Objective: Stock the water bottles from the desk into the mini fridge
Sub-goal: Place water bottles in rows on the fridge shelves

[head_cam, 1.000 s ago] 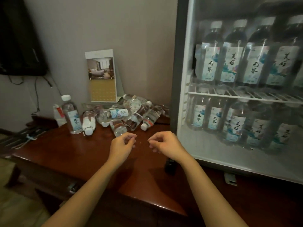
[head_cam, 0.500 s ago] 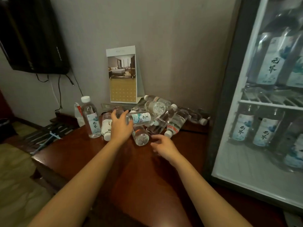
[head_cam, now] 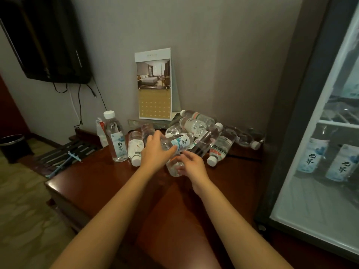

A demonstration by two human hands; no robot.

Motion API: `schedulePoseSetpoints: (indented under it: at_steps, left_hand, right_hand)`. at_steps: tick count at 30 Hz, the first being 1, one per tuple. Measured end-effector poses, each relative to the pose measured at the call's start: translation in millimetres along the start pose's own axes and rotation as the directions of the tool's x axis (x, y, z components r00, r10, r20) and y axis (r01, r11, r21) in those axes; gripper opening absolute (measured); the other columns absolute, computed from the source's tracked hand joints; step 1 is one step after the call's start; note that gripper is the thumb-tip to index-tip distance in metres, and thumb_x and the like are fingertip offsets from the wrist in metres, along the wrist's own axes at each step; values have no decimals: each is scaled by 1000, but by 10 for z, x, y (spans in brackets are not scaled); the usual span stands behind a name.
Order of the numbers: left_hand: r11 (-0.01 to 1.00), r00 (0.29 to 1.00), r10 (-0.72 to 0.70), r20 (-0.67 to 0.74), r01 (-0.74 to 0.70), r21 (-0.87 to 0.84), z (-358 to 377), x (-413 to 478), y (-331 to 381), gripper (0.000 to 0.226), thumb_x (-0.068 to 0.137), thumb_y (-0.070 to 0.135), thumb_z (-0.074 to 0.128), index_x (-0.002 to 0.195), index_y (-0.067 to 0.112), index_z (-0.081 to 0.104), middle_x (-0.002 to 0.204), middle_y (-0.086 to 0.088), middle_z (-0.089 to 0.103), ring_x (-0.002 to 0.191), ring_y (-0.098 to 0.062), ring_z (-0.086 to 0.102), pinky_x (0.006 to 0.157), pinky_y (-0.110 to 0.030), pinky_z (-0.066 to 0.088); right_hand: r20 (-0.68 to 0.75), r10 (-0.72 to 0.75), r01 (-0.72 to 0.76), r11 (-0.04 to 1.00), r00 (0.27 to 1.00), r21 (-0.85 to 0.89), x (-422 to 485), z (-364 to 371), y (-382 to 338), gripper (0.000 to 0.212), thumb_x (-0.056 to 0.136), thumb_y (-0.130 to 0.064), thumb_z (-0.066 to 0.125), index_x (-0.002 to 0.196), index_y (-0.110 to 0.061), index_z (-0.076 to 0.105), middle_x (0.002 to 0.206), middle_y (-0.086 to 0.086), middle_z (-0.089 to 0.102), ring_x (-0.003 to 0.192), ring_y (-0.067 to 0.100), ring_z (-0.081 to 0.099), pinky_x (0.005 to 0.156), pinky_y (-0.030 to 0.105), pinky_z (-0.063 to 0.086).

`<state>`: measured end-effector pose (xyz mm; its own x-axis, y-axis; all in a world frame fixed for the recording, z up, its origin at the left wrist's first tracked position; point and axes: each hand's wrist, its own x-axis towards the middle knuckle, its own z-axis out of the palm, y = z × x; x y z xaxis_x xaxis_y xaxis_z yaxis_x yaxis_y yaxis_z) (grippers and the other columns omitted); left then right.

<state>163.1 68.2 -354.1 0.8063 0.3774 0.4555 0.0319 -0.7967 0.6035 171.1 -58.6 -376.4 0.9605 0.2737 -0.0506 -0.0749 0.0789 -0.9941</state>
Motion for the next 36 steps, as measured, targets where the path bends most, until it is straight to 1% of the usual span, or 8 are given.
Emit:
schedulePoseSetpoints:
  at_steps: [5, 9, 11, 15, 19, 28, 33, 36]
  left_hand:
    - [896, 952, -305, 7, 290, -336, -90, -264, -48, 34, 76, 41, 70, 82, 24, 42, 89, 2, 55, 72, -14, 56, 58, -29, 45]
    - [706, 900, -412, 141, 413, -575, -175, -565, -82, 32, 77, 33, 74, 88, 21, 46, 92, -1, 57, 79, -16, 62, 63, -35, 56]
    - [636, 897, -361, 255, 437, -636, -234, -698, -70, 33, 78, 28, 73, 97, 19, 47, 97, -3, 57, 83, -17, 64, 56, -30, 57]
    - [657, 899, -205, 387, 419, -626, -311, -926, -11, 53, 75, 19, 76, 117, 21, 44, 101, -7, 58, 88, -19, 65, 59, -23, 55]
    - [659, 872, -102, 479, 420, -624, -319, -1108, 71, 76, 70, 11, 79, 129, 31, 35, 107, -7, 56, 94, -20, 65, 68, -27, 58]
    - [637, 825, 193, 531, 307, -708, -483, -1414, 339, 91, 71, 8, 78, 128, 54, 25, 140, 3, 37, 100, -23, 67, 73, -28, 56]
    - [606, 835, 325, 444, 176, -776, -537, -1571, 619, 105, 69, 4, 78, 129, 64, 16, 136, 6, 45, 106, -21, 65, 76, -30, 56]
    - [628, 849, 364, 383, 80, -774, -470, -1693, 816, 119, 65, -2, 80, 131, 67, 10, 138, 3, 43, 111, -17, 62, 80, -33, 56]
  right_hand:
    - [114, 115, -136, 971, 987, 198, -90, 48, -86, 46, 101, -27, 37, 142, -8, 30, 98, 10, 63, 75, 19, 65, 65, 24, 55]
    - [163, 132, -169, 958, 978, 233, -155, 27, -119, 55, 98, -28, 43, 147, -14, 21, 120, 15, 58, 79, 24, 66, 76, 33, 54]
    - [183, 126, -166, 962, 975, 217, -227, 26, -114, 60, 96, -24, 50, 147, -17, 19, 128, 12, 55, 86, 24, 66, 75, 34, 55]
    - [215, 68, -110, 976, 974, 188, -384, 13, -99, 66, 89, -5, 58, 145, -18, 25, 133, 8, 52, 108, 25, 61, 75, 33, 56]
    - [209, 27, -66, 982, 978, 179, -539, -104, -80, 74, 82, 3, 62, 144, -20, 28, 129, 8, 55, 108, 23, 61, 79, 35, 56]
    - [173, -139, 94, 965, 975, 243, -1070, -508, -147, 79, 71, 6, 72, 133, -35, 44, 129, -3, 55, 112, 20, 60, 88, 44, 54]
    - [188, -292, 267, 953, 938, 144, -1434, -752, -346, 82, 66, 7, 75, 129, -38, 48, 126, -16, 55, 107, 7, 62, 79, 30, 56]
    - [183, -352, 338, 935, 918, 105, -1657, -949, -386, 82, 65, 9, 75, 123, -42, 48, 127, -13, 57, 113, 14, 60, 85, 36, 55]
